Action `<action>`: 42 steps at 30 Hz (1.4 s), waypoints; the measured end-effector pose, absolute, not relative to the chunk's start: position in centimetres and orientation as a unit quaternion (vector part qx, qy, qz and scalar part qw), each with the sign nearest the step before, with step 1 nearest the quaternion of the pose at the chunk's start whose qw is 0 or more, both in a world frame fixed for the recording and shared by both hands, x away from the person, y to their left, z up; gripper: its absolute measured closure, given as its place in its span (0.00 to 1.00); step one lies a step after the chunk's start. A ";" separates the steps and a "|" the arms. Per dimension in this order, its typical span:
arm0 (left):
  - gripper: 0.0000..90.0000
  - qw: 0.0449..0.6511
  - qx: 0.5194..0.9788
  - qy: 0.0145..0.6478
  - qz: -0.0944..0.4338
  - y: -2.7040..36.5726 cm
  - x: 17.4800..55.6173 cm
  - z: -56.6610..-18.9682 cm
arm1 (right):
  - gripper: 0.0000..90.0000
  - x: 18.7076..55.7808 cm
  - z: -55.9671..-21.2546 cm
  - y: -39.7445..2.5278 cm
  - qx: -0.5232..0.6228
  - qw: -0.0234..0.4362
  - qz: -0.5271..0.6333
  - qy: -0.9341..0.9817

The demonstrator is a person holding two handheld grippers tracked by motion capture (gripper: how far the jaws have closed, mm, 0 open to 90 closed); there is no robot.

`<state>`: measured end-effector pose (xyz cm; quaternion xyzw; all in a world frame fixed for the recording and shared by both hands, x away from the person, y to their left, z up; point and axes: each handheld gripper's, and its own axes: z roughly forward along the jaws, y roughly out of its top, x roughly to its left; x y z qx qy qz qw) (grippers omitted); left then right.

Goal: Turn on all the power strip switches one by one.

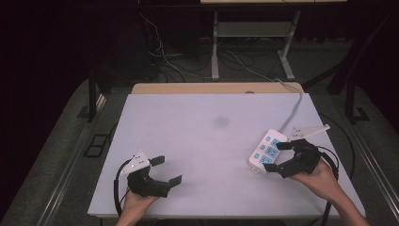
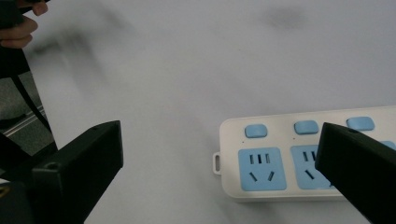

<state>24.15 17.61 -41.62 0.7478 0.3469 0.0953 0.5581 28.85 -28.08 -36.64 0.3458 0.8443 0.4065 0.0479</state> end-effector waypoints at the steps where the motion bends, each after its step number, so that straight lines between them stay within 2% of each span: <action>1: 0.00 0.558 0.748 0.347 0.095 17.6 24.1 -41.6 | 0.01 29.1 -36.6 -28.1 0.345 0.048 0.405 0.845; 26: 0.00 0.556 0.749 0.346 0.094 17.5 24.2 -41.7 | 0.01 32.5 -37.4 -26.6 0.337 0.031 0.361 0.869; 29: 0.00 0.557 0.750 0.346 0.094 17.4 24.2 -41.7 | 0.17 32.9 -37.2 -26.6 0.330 0.022 0.365 0.871; 31: 0.00 0.556 0.750 0.346 0.094 17.4 24.2 -41.7 | 0.20 33.1 -37.2 -26.6 0.328 0.022 0.361 0.872; 35: 0.00 0.556 0.750 0.345 0.094 17.4 24.2 -41.7 | 0.40 33.6 -37.5 -26.6 0.325 0.014 0.359 0.875; 36: 0.00 0.556 0.750 0.346 0.094 17.4 24.2 -41.7 | 0.40 33.6 -37.5 -26.6 0.325 0.014 0.359 0.875; 37: 0.00 0.556 0.749 0.347 0.094 17.4 24.2 -41.7 | 0.47 33.7 -37.6 -26.6 0.326 0.014 0.359 0.875; 39: 0.00 0.556 0.750 0.346 0.094 17.5 24.2 -41.7 | 0.51 33.8 -37.6 -26.6 0.325 0.013 0.359 0.875; 42: 0.00 0.555 0.750 0.346 0.094 17.5 24.2 -41.7 | 0.67 34.0 -37.8 -26.5 0.328 0.014 0.359 0.874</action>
